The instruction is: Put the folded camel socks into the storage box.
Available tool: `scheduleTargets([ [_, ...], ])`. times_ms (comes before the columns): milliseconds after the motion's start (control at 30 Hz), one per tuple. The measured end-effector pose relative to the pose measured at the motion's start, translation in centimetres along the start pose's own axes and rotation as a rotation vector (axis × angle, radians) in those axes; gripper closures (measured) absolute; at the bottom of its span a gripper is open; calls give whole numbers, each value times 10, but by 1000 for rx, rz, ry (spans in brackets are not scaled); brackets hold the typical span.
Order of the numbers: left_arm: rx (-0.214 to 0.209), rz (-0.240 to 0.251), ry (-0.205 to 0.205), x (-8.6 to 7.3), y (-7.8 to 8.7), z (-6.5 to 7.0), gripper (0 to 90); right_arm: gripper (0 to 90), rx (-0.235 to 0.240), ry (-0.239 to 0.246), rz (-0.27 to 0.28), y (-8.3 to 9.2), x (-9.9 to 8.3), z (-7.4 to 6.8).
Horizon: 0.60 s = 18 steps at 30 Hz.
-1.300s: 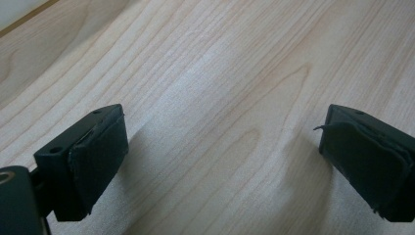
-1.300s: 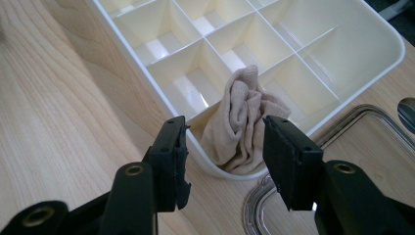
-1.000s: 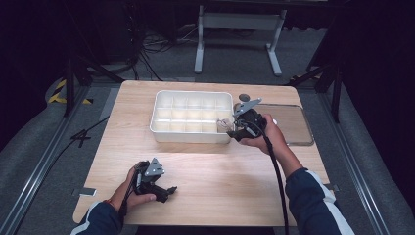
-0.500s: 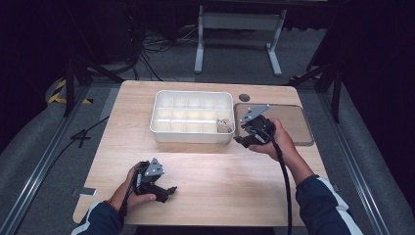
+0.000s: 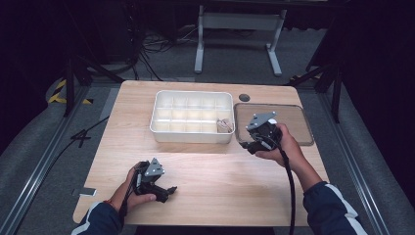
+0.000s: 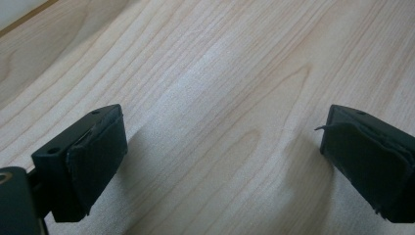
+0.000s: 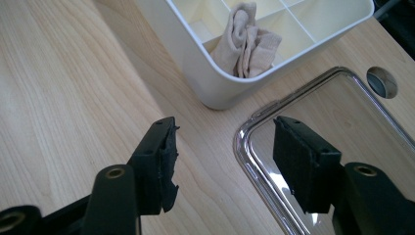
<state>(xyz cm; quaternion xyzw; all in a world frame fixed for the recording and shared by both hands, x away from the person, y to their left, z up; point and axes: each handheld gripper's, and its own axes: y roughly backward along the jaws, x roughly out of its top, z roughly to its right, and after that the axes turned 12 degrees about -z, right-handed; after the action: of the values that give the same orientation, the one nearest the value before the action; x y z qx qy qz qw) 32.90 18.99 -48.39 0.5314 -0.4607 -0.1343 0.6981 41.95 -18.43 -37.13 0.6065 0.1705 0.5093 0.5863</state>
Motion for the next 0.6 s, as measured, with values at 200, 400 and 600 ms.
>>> scheduleTargets([
  [200,0,0,1,0,0,0,36,409,-17,1,-18,-2,-11,-1],
  [400,1,0,0,0,0,0,37,401,-29,4,-23,-3,-23,-2],
  [600,0,-1,2,0,0,0,36,396,-19,1,-30,-4,-34,-4],
])
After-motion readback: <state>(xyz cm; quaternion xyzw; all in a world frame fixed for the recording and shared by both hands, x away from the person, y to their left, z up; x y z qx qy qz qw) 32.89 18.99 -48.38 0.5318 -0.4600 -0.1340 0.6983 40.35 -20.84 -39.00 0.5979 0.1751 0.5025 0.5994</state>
